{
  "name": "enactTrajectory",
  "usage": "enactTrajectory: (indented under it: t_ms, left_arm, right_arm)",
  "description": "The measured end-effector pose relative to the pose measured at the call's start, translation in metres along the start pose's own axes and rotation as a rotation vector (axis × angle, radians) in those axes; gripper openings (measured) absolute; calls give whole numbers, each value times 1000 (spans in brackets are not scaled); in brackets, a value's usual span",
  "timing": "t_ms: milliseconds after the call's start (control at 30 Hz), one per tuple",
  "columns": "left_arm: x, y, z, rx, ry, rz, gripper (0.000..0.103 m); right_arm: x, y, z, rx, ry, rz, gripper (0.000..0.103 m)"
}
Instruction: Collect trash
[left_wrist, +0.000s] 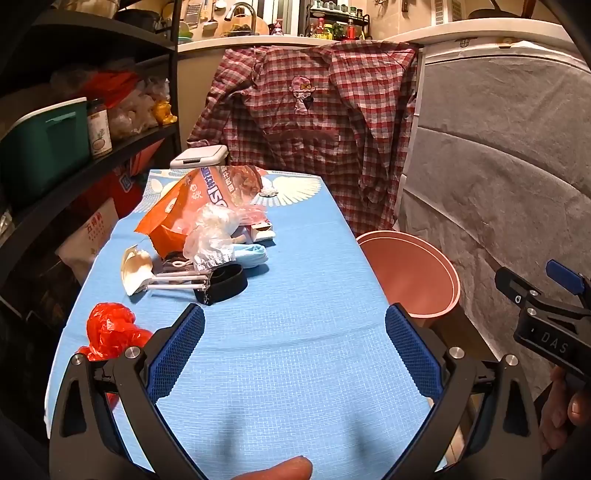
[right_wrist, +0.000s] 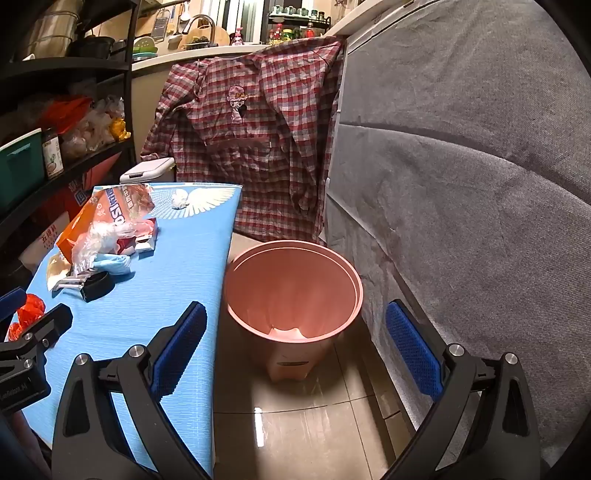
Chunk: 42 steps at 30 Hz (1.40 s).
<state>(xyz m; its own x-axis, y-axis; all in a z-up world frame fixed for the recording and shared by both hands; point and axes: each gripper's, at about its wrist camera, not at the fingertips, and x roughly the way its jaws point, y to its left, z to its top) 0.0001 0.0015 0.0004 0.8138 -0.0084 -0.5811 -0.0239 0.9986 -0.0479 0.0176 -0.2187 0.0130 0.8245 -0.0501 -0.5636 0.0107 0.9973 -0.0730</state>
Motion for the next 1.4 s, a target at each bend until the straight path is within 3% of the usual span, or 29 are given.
enactTrajectory:
  t_ms: [500,1400]
  left_arm:
    - [7,0,-5,-23,35,-56,95]
    - [2,-3,-3,-16,26,-56,93]
  right_arm:
    - [-1,1,0,-1,-2,-1,96]
    - [-1,4,-1,-2,-1,12,96]
